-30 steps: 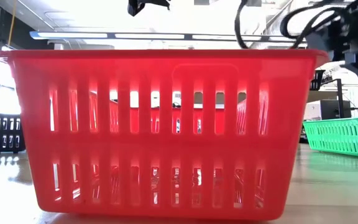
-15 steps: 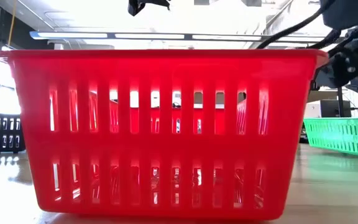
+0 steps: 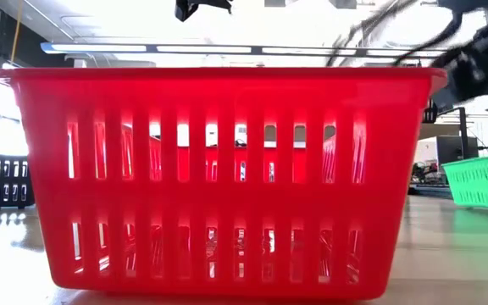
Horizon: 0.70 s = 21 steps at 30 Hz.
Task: Stack baskets on shelf by color
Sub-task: Put the middle right green bin on the shelf
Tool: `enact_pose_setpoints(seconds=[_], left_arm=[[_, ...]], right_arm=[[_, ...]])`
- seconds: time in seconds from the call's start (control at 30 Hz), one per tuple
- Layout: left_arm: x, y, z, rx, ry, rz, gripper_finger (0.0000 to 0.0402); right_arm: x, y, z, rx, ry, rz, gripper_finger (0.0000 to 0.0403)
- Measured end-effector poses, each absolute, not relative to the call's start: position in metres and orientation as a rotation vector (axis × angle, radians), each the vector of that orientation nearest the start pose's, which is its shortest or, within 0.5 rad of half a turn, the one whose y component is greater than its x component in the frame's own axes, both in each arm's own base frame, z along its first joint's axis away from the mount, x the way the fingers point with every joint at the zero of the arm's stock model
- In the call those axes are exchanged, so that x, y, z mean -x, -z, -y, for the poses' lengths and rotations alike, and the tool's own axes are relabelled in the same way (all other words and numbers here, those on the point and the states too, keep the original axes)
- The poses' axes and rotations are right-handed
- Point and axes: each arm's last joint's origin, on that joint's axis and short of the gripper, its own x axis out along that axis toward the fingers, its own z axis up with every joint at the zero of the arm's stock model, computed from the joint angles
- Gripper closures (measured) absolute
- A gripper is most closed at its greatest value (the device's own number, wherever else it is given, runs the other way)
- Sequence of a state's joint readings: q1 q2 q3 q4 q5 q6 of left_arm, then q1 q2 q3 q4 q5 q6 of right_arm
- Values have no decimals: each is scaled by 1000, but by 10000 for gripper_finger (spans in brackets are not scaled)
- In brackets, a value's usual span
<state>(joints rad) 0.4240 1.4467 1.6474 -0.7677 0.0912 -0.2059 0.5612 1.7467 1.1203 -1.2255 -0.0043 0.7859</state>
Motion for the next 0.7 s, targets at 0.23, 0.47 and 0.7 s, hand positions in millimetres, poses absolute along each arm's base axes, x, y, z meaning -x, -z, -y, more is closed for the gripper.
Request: enact_pose_setpoints(seconds=[0.23, 0.47, 0.7], left_arm=[[-271, -421, -122, 335, -416, -518, 335], [-266, -418, -126, 340, -435, -558, 335], [-263, -415, -128, 344, -444, -589, 335]], right_arm=[[-253, -208, -149, -133, 304, -1657, 402], [-276, -244, -145, -180, 304, -1520, 402], [-287, -270, -138, -181, 269, -1470, 402]])
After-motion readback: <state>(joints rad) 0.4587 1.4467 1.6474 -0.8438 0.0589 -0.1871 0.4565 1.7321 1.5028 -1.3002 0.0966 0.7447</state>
